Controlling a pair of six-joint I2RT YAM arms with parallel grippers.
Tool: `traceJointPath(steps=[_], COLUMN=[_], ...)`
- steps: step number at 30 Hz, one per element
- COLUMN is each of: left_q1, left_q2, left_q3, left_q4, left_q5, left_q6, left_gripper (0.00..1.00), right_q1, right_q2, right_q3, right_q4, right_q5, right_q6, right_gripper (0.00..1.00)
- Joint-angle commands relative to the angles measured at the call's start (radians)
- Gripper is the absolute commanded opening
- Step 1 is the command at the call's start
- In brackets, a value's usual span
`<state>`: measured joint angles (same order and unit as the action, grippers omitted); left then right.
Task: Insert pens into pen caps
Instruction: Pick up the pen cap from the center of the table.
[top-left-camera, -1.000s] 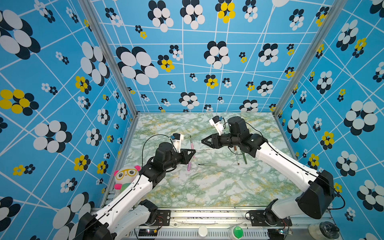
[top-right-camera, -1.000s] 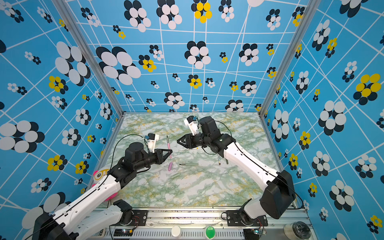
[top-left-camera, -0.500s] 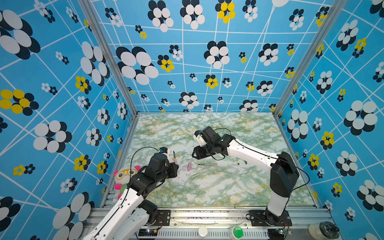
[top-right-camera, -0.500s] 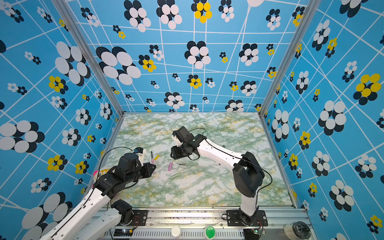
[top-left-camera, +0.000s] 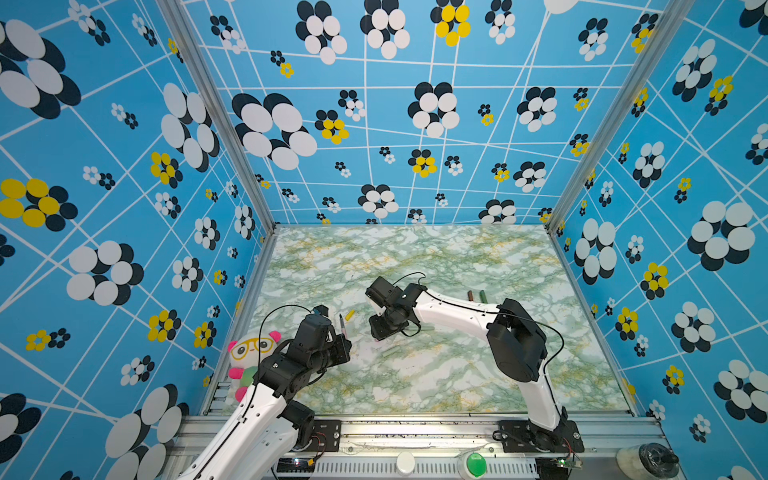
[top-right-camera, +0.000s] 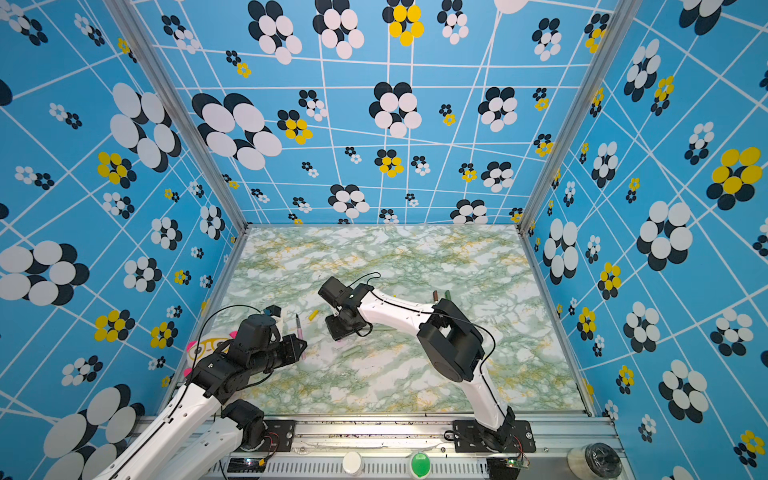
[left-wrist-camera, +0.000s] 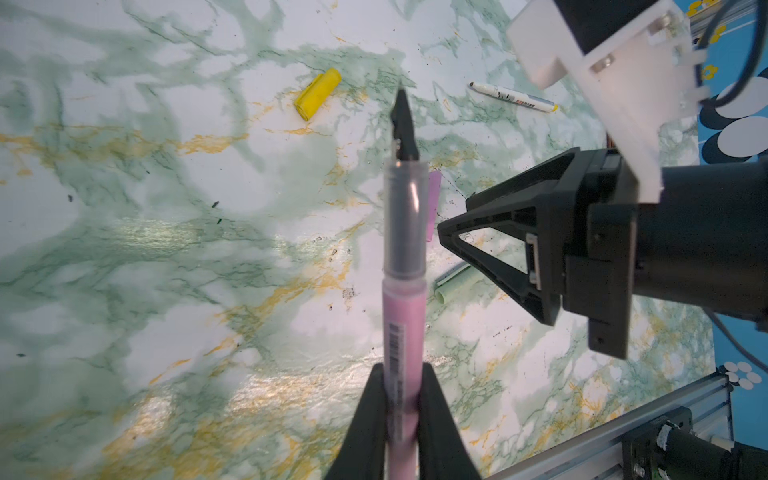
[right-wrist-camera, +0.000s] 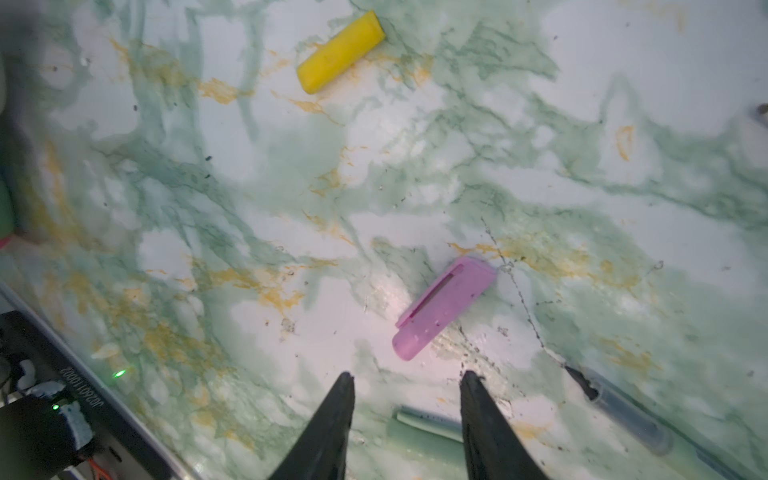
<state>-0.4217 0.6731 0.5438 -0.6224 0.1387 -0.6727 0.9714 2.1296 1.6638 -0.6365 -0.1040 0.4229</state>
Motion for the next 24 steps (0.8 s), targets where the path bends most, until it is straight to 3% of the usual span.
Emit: traceJointPath(steps=[1, 10, 24], left_q1=[0.012, 0.019, 0.021], left_q2=[0.014, 0.014, 0.036], left_q3=[-0.021, -0.028, -0.028], left_q4=[0.036, 0.067, 0.103], left_q5=[0.027, 0.043, 0.061], left_q6=[-0.008, -0.010, -0.015], left_gripper=[0.00, 0.00, 0.00], right_q1=[0.003, 0.003, 0.002], right_q2=[0.039, 0.117, 0.138], right_q3=[0.036, 0.082, 0.087], right_q4=[-0.021, -0.029, -0.024], right_q5=[0.042, 0.059, 0.069], right_q6=[-0.001, -0.019, -0.033], right_gripper=[0.41, 0.31, 0.06])
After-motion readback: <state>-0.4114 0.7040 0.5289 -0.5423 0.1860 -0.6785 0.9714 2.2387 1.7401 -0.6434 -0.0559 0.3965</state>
